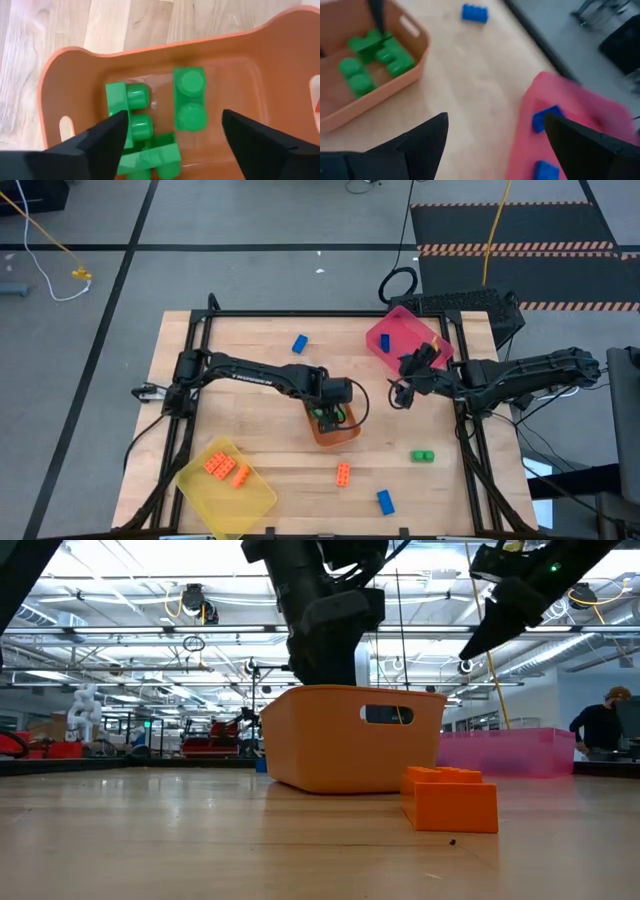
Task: Sort & place blocks by color
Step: Put the green game piece into the orange bin
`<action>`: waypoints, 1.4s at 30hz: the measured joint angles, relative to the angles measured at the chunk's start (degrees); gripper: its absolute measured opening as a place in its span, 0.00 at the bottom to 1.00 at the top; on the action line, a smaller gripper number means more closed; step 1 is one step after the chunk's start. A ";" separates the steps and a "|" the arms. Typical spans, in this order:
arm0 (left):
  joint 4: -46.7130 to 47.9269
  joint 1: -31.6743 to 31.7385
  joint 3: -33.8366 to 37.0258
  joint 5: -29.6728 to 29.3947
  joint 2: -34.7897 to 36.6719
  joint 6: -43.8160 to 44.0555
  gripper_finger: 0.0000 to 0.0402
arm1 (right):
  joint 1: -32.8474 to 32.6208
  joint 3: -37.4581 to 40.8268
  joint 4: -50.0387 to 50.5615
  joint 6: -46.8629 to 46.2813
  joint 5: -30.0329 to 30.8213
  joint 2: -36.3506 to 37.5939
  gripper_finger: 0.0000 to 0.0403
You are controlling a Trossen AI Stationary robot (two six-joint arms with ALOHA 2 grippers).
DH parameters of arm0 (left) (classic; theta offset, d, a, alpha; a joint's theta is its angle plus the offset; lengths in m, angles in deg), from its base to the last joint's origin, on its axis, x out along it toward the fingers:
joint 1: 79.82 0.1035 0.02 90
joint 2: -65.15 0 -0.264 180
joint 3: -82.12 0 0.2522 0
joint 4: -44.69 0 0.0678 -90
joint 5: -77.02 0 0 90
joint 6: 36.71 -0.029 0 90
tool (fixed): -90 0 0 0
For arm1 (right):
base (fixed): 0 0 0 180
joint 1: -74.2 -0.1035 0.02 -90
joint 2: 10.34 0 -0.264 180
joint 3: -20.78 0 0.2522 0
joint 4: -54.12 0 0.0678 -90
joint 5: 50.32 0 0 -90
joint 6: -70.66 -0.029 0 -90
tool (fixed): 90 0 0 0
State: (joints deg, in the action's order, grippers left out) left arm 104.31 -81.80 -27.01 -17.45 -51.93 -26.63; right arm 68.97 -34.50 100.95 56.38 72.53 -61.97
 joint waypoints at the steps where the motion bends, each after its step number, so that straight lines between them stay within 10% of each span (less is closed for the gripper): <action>1: -0.02 0.00 0.00 0.00 0.00 -0.33 0.84 | -0.04 0.00 0.56 -0.31 -1.28 0.00 0.80; 11: -5.17 1.08 -0.15 -1.50 3.32 -4.18 0.77 | -0.17 -2.22 1.08 0.07 -15.16 -0.07 0.80; 24: -24.22 5.09 0.38 5.99 7.50 -14.56 0.57 | -0.13 -2.67 -3.43 10.09 -15.10 -0.01 0.80; 42: -66.68 8.47 35.79 6.85 25.44 -11.82 0.50 | -5.31 -5.61 19.82 -6.90 -28.69 -6.80 0.80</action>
State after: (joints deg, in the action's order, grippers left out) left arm 37.63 -73.33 8.78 -10.60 -26.49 -38.45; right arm 63.65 -40.12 120.77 49.48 43.83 -68.78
